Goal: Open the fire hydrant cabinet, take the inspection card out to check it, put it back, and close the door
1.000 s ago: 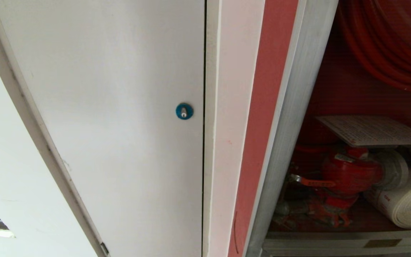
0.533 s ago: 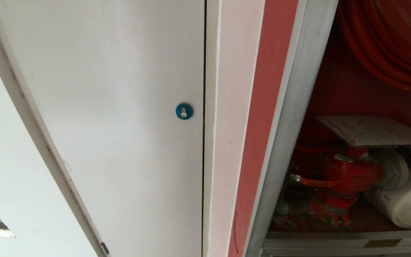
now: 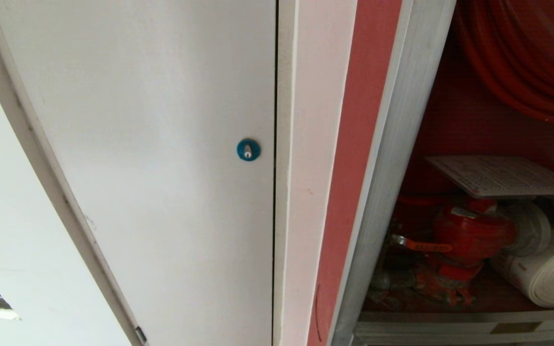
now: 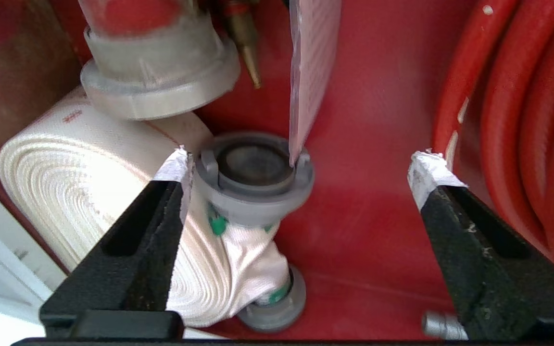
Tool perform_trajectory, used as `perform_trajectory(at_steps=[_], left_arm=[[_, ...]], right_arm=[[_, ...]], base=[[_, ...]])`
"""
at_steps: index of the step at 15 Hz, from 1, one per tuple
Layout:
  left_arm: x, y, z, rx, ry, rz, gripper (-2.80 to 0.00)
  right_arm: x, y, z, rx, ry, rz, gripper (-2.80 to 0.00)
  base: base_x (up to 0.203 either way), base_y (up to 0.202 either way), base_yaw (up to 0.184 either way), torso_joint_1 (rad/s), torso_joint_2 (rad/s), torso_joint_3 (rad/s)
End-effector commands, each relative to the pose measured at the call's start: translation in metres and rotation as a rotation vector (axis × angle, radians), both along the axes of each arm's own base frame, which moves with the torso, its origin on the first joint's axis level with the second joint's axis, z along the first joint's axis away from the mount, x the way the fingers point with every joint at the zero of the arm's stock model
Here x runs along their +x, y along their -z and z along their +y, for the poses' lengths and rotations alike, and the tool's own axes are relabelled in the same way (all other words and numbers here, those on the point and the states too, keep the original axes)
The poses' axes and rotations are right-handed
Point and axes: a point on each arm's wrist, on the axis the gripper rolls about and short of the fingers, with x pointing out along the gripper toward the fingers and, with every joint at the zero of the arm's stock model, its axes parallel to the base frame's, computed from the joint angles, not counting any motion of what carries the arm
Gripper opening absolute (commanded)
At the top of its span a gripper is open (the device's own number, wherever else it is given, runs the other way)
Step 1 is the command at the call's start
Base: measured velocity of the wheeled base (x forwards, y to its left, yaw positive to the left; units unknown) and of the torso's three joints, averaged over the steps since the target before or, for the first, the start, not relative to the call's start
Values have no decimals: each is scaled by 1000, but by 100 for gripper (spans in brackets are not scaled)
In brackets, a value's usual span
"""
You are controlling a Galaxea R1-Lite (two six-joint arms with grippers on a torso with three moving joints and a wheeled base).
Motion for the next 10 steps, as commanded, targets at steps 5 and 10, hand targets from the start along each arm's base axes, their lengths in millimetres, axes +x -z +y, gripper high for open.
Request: perform_trajectory(at_steps=[5, 10], left_arm=[[1, 2, 0, 1, 0, 7, -280], [1, 2, 0, 1, 0, 8, -280]], right_arm=[[28, 3, 3, 15, -53, 49, 0], [59, 3, 3, -1, -24, 45, 0]], base=[[0, 0, 0, 0, 0, 0], [0, 0, 0, 0, 0, 0]])
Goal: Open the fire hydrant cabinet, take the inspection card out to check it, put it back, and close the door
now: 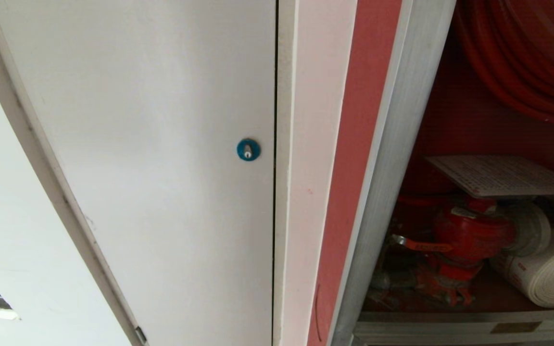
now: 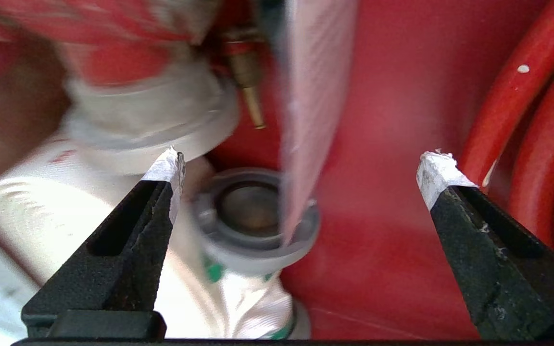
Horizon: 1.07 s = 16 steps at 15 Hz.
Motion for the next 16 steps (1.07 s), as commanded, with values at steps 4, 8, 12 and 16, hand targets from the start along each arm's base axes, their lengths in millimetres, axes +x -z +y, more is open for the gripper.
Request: perform_trajectory(at_steps=[4, 8, 12, 16], left_arm=[[1, 2, 0, 1, 0, 7, -280], [1, 2, 0, 0, 0, 7, -280], [1, 2, 0, 1, 0, 7, -280], [1, 2, 0, 0, 0, 8, -280]], right_arm=[[30, 6, -7, -43, 10, -35, 0], [30, 9, -6, -40, 5, -25, -280], [24, 13, -3, -37, 3, -20, -280], [10, 10, 3, -41, 6, -43, -280]], base=[[0, 0, 0, 0, 0, 0], [0, 0, 0, 0, 0, 0], [0, 0, 0, 0, 0, 0], [0, 0, 0, 0, 0, 0]])
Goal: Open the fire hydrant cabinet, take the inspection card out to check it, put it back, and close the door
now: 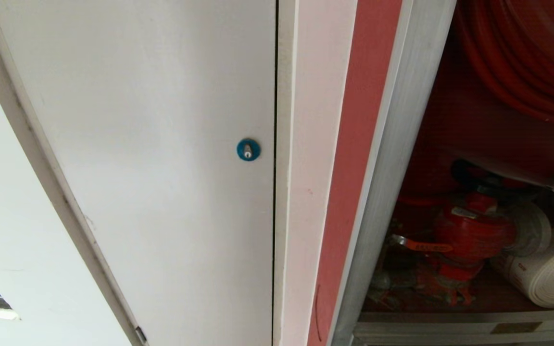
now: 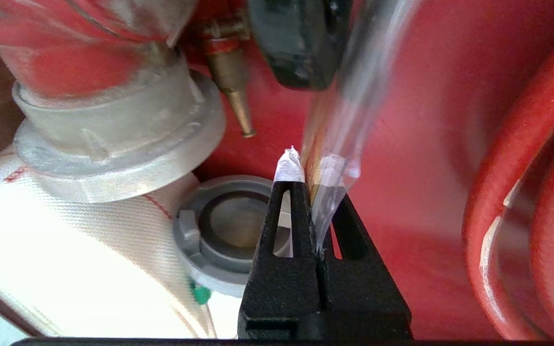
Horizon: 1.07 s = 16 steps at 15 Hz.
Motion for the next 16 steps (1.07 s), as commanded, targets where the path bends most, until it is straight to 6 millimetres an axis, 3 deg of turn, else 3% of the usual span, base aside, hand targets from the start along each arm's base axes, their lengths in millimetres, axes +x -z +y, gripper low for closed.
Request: perform_trajectory(at_steps=[1, 7, 16], left_arm=[[1, 2, 0, 1, -2, 7, -280], [1, 2, 0, -1, 0, 6, -280], [1, 2, 0, -1, 0, 7, -280]], right_arm=[[-14, -5, 5, -14, 3, -33, -280], [-60, -17, 20, 16, 46, -63, -280], [-128, -29, 57, -7, 45, -117, -280]], base=[[0, 0, 0, 0, 0, 0], [0, 0, 0, 0, 0, 0], [0, 0, 0, 0, 0, 0]])
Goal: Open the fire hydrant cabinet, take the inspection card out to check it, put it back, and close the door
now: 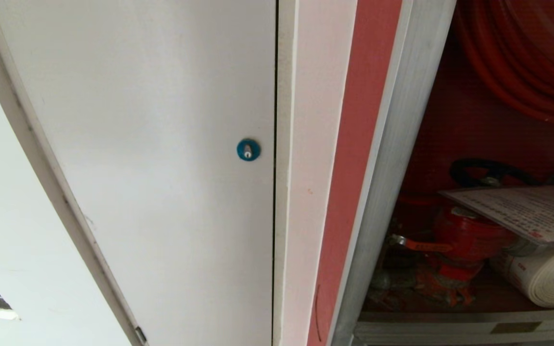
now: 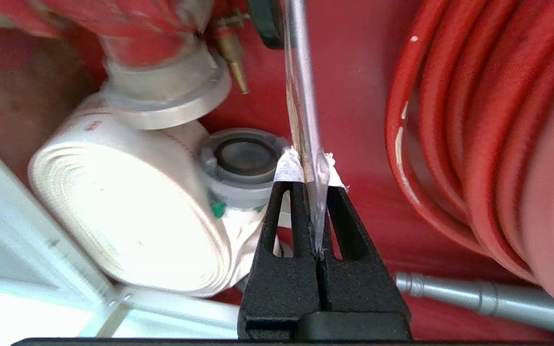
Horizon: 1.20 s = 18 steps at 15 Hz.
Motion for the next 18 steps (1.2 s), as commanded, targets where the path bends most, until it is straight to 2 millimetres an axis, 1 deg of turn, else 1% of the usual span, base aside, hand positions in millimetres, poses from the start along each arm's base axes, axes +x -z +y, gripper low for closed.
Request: perform_trajectory(at_steps=[1, 6, 8, 10, 12, 13, 16, 18], left_arm=[[1, 2, 0, 1, 0, 7, -280], [1, 2, 0, 0, 0, 8, -280], [1, 2, 0, 0, 0, 8, -280], [1, 2, 0, 0, 0, 7, -280], [1, 2, 0, 0, 0, 8, -280], [1, 2, 0, 0, 0, 8, -280], [1, 2, 0, 1, 0, 7, -280], [1, 2, 0, 0, 0, 8, -280]], right_arm=[[-24, -8, 15, -26, -28, -38, -280], [-50, -14, 31, 6, -33, -38, -280], [-59, -17, 36, 55, -38, -28, -280], [-66, -18, 41, 153, -79, 9, -280], [-71, -20, 45, 263, -86, 80, -280], [-72, -22, 46, 345, -109, 121, -280], [-68, -25, 47, 596, -199, 250, -280], [-63, -23, 46, 747, -244, 342, -280]], base=[[0, 0, 0, 0, 0, 0], [0, 0, 0, 0, 0, 0], [0, 0, 0, 0, 0, 0], [0, 0, 0, 0, 0, 0], [0, 0, 0, 0, 0, 0], [0, 0, 0, 0, 0, 0], [0, 0, 0, 0, 0, 0], [0, 0, 0, 0, 0, 0]])
